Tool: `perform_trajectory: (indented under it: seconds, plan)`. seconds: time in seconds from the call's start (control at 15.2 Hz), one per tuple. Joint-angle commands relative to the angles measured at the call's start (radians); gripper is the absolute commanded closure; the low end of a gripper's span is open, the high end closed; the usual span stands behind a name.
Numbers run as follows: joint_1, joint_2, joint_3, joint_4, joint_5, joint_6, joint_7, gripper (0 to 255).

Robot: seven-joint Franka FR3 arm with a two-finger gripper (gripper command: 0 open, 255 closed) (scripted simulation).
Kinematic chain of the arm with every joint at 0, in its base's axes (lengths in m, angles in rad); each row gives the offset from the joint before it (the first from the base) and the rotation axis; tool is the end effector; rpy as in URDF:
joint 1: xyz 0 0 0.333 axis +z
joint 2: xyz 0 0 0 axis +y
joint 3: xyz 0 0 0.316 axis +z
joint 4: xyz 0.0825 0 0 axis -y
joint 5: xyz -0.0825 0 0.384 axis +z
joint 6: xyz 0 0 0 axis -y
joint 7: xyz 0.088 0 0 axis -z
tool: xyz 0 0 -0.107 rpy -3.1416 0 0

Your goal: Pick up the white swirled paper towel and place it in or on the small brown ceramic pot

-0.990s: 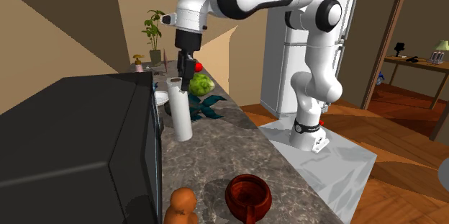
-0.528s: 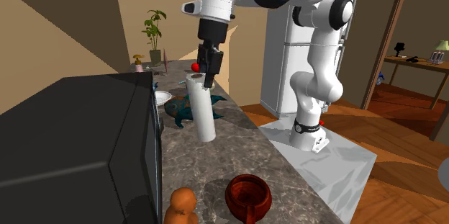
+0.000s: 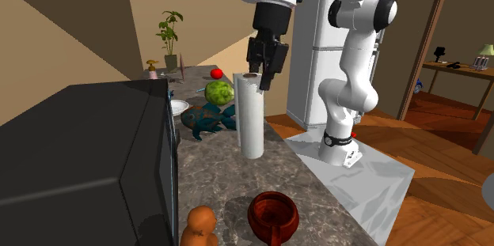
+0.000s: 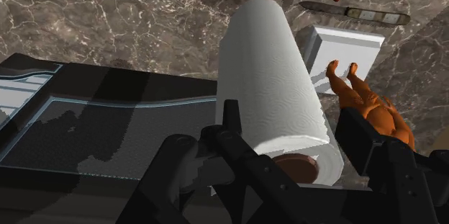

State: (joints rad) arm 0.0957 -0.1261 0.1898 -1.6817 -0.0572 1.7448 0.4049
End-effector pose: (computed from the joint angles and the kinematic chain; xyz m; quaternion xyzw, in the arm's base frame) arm 0.5101 0.1515 0.6556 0.9932 -0.0567 0.1014 0.0064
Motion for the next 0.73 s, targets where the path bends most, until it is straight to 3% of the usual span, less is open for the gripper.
perform_trajectory:
  seconds: [0.0, 0.26, 0.66]
  plan:
    - [0.021, -0.011, 0.028, 0.003, -0.003, -0.018, 0.05, 255]
    - [0.057, -0.017, 0.081, 0.041, -0.01, -0.068, 0.136, 255]
    - [0.057, -0.042, 0.078, -0.068, -0.004, 0.017, 0.138, 255]
